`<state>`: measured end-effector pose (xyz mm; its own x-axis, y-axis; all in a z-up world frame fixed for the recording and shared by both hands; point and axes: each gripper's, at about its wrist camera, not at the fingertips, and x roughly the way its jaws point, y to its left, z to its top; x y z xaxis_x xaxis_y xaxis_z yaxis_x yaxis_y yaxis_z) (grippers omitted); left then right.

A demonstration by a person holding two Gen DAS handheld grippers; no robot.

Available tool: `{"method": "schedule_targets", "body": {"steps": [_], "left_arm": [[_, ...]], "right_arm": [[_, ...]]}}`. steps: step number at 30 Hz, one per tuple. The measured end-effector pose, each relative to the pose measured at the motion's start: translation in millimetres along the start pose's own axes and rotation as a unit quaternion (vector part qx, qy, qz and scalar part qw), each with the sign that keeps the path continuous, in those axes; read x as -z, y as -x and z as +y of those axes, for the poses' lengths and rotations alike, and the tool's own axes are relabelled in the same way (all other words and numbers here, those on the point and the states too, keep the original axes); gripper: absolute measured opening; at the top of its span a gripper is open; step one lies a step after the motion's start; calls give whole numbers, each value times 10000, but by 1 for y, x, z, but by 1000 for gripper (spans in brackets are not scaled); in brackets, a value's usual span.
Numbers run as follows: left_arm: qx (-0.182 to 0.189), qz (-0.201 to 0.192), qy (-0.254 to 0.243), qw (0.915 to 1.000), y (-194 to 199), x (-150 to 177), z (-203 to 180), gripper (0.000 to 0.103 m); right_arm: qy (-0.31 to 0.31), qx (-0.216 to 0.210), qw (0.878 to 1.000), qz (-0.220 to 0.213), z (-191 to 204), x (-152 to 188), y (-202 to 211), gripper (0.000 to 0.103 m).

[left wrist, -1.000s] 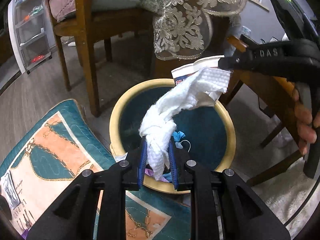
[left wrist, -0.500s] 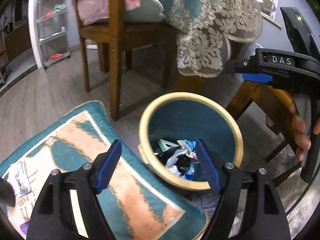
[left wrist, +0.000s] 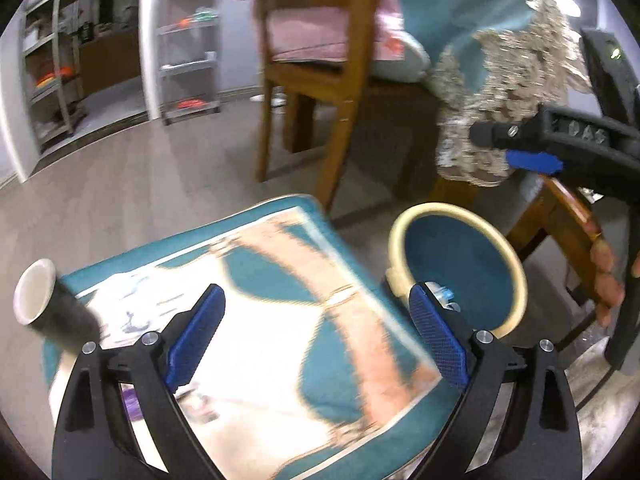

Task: Collect trash
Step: 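Grasp the purple spray bottle with the left tool while the right tool grasps the foil blister pack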

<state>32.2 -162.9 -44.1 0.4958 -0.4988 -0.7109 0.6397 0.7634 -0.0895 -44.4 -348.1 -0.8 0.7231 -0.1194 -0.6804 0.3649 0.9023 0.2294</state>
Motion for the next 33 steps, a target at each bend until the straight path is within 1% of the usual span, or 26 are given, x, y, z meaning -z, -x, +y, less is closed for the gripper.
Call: {"method": "schedule_targets", "body": {"steps": [1, 4, 7, 12, 14, 17, 20, 23, 25, 28, 30, 33], "left_arm": [[-147, 20, 72, 9999, 6, 6, 14, 91], [-436, 49, 247, 9987, 18, 20, 43, 91], [-749, 135, 531, 9957, 33, 40, 85, 91], [-1064, 265, 934, 9896, 46, 68, 138, 92], [-1148, 336, 1067, 9871, 47, 78, 154, 92], [-1217, 442, 1105, 9854, 42, 86, 169, 92], [-1122, 572, 1047, 9865, 32, 91, 176, 92], [-876, 696, 892, 9897, 14, 91, 177, 92], [-721, 850, 760, 9909, 0, 92, 178, 92], [-543, 1063, 751, 9900, -19, 96, 179, 92], [-497, 1199, 685, 9892, -31, 99, 178, 91], [-467, 1380, 535, 9879, -47, 103, 175, 90]], "right_arm": [[86, -60, 9999, 6, 13, 0, -2, 80], [323, -225, 9992, 26, 51, 3, -9, 82], [569, -384, 9976, 52, 85, 6, -17, 84], [868, -749, 9928, 355, 147, 12, -46, 84], [1095, -733, 9903, 435, 166, 17, -58, 84], [1323, -791, 9858, 671, 190, 22, -85, 84], [1443, -760, 9825, 897, 205, 22, -111, 84], [1349, -842, 9811, 1099, 210, 22, -127, 84], [1371, -852, 9797, 1189, 212, 22, -138, 84], [1518, -866, 9766, 1258, 217, 22, -150, 84], [1673, -840, 9740, 1279, 220, 22, -157, 84], [1687, -841, 9713, 1454, 218, 26, -169, 84]]}}
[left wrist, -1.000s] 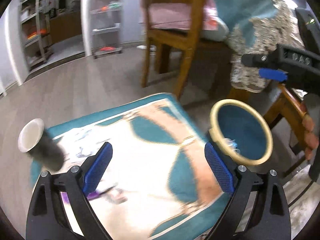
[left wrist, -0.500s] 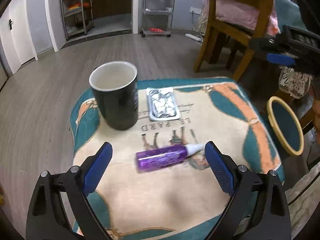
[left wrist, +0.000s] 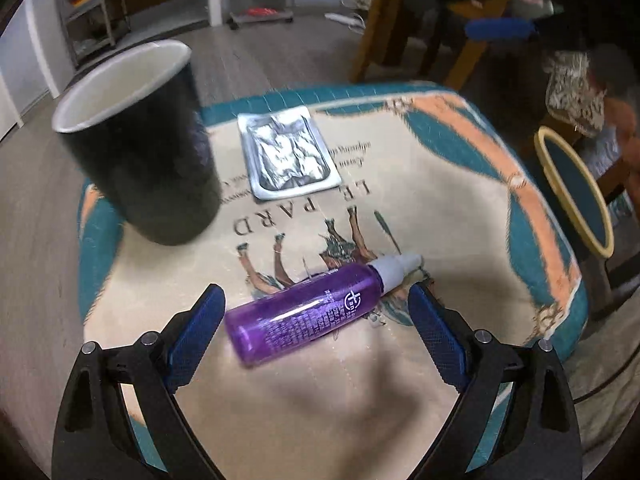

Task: Collect trash
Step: 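Grasp the purple spray bottle with the left tool while the right tool grasps the foil blister pack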

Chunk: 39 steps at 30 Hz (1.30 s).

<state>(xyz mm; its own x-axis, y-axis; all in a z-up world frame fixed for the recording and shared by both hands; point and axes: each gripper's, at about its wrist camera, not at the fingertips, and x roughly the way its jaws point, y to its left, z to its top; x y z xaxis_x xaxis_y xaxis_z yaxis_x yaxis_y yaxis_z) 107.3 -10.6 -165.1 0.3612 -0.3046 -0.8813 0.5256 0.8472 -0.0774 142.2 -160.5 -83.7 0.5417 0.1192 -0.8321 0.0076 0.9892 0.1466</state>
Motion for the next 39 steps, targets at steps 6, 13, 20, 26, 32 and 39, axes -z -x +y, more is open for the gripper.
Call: {"method": "schedule_targets", "body": {"steps": [6, 13, 20, 26, 32, 39], "left_arm": [[28, 442, -308, 9985, -25, 5, -9, 71], [40, 374, -368, 9986, -24, 9, -10, 37], [-45, 305, -132, 9994, -14, 16, 12, 35], [-45, 256, 99, 9996, -10, 18, 26, 35], [-72, 209, 210, 9995, -3, 23, 38, 35], [-72, 196, 278, 9994, -2, 24, 41, 35]], "right_arm": [[-116, 24, 9995, 307, -8, 2, -26, 84], [-12, -146, 9977, 665, 4, 7, -69, 84], [425, -435, 9951, 777, 44, 10, -104, 84], [513, -435, 9938, 883, 63, 13, -123, 84], [601, -301, 9932, 955, 75, 15, -134, 84], [944, 59, 9907, 979, 89, 27, -141, 84]]}}
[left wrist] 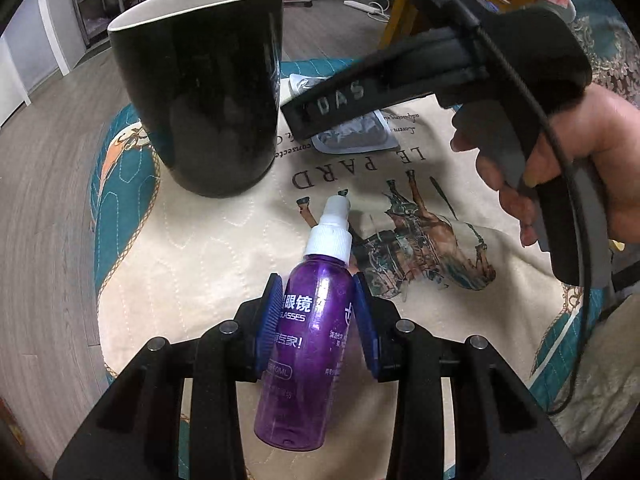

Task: Collect trash
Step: 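Grasp the purple spray bottle with the left tool while the right tool grasps the foil blister pack, then carry the spray bottle and foil pack over the wastebasket and open both tools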

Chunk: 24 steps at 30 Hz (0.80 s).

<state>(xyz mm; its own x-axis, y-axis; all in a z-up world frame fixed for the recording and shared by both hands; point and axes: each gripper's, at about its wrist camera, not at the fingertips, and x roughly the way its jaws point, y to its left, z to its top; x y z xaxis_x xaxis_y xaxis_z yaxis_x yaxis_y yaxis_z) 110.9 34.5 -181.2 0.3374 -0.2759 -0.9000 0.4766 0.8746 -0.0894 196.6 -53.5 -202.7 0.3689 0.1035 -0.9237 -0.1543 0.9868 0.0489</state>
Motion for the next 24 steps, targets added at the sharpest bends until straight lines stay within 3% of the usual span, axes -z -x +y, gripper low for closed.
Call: {"method": "schedule_targets", "body": {"steps": [2, 6, 15, 24], "left_arm": [[-13, 7, -9, 10000, 0, 0, 0, 35], [-19, 7, -10, 10000, 2, -1, 0, 35], [-38, -95, 27, 9999, 13, -7, -5, 35], [117, -554, -35, 9984, 44, -23, -31, 33]], "right_arm": [[262, 197, 9995, -3, 6, 3, 0, 79], [107, 134, 9999, 19, 3, 3, 4, 70], [-14, 146, 9999, -87, -26, 11, 34, 69], [-155, 319, 9976, -602, -62, 27, 112, 69]]}}
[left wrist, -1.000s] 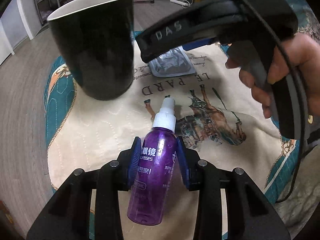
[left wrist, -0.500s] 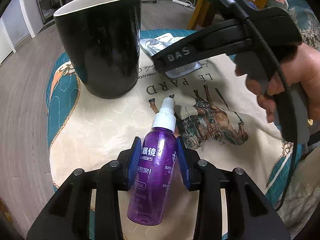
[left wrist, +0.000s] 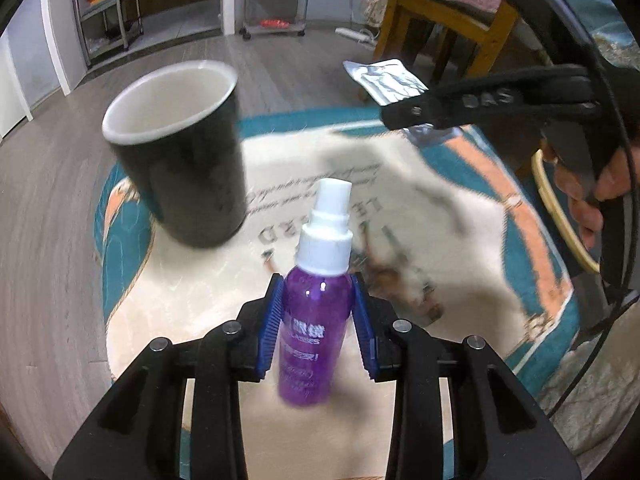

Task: Collect trash
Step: 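Carry the spray bottle and foil pack over the wastebasket and open both tools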

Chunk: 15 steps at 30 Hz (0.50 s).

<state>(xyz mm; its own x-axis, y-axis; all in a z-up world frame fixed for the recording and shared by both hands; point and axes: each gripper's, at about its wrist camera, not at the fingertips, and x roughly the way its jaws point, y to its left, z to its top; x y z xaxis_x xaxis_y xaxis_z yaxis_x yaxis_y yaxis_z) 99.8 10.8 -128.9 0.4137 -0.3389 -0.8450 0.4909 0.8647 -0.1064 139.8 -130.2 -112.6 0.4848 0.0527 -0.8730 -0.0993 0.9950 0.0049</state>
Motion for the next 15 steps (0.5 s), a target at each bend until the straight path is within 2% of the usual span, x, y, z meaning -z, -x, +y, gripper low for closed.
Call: {"method": "schedule_targets", "body": {"steps": [6, 15], "left_arm": [[187, -227, -155, 9994, 12, -17, -29, 32], [389, -495, -594, 9962, 23, -46, -91, 32]], "right_arm": [[-297, 88, 9985, -453, -44, 13, 65, 69], [-913, 327, 9915, -868, -125, 49, 140, 69]]}}
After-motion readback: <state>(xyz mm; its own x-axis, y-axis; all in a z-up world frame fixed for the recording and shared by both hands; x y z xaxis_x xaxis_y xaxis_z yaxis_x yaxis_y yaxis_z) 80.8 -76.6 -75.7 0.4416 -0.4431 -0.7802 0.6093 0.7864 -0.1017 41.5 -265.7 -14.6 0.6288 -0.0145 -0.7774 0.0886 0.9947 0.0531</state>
